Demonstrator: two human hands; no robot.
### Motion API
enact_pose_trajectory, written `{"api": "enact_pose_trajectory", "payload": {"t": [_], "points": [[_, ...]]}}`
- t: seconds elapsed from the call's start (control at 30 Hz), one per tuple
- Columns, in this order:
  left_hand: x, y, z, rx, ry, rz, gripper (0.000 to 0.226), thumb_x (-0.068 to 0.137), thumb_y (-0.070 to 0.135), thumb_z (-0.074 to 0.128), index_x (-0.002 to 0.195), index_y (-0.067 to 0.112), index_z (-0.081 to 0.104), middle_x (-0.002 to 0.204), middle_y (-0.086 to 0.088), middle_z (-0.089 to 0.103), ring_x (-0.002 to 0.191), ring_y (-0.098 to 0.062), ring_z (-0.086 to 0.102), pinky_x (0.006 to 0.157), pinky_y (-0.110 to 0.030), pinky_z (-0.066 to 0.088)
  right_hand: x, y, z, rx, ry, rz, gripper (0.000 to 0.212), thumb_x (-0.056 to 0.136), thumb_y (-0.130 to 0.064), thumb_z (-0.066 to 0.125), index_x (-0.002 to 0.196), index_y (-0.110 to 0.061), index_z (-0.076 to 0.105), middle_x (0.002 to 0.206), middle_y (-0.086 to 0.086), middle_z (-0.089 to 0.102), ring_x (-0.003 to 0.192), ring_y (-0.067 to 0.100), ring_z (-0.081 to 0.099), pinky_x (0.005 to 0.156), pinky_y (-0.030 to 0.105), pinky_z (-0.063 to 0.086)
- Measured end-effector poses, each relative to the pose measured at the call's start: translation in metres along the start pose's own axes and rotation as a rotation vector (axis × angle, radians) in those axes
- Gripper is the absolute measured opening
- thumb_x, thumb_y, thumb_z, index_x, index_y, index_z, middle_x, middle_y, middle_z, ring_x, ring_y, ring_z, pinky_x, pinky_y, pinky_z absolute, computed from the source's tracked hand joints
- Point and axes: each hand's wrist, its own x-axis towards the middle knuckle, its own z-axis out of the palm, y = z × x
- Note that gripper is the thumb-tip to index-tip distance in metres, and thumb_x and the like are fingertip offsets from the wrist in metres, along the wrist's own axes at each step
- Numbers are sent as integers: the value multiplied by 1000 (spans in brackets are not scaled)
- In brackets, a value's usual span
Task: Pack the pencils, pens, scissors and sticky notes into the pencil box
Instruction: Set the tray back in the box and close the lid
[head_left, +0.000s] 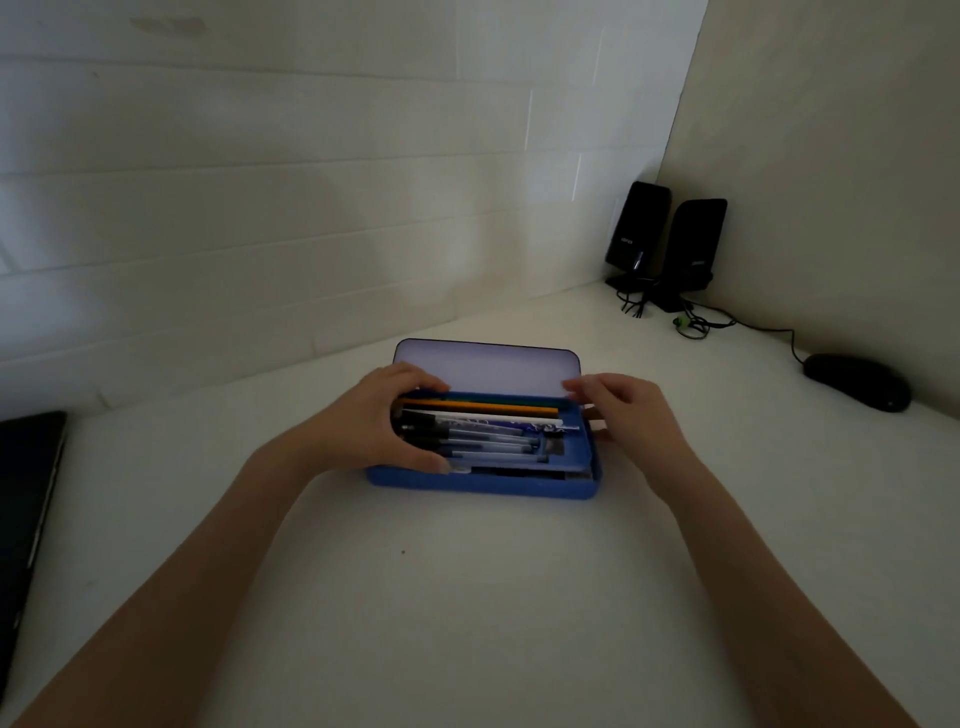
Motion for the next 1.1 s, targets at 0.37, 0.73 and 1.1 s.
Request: {"api": "enact_pose_trajectory", "payload": {"t": [0.37, 0.73, 1.1], "points": [[1, 1, 7, -83, -173, -43, 93, 47, 55, 79, 130, 34, 43, 123, 17, 47, 113, -2, 47, 98, -18, 39, 0, 4, 10, -425, -17, -244, 18, 90, -11, 56, 94, -17, 72, 94, -2, 59, 76, 4, 50, 64, 6, 38], [1, 18, 14, 73, -194, -25, 92, 47, 60, 77, 126, 29, 43, 118, 9, 47, 109, -8, 45, 96, -23, 40, 6, 8, -2, -363, -174, -240, 21, 90, -10, 53, 82, -23, 68, 83, -9, 66, 83, 12, 59, 68, 13, 40], [-7, -4, -21, -435, -37, -147, 29, 81, -2, 63, 102, 17, 70, 98, 0, 75, 97, -12, 68, 83, -17, 53, -1, -3, -34, -425, -327, -172, 12, 86, -19, 64, 95, -25, 68, 97, -10, 67, 86, 10, 62, 66, 10, 47]]}}
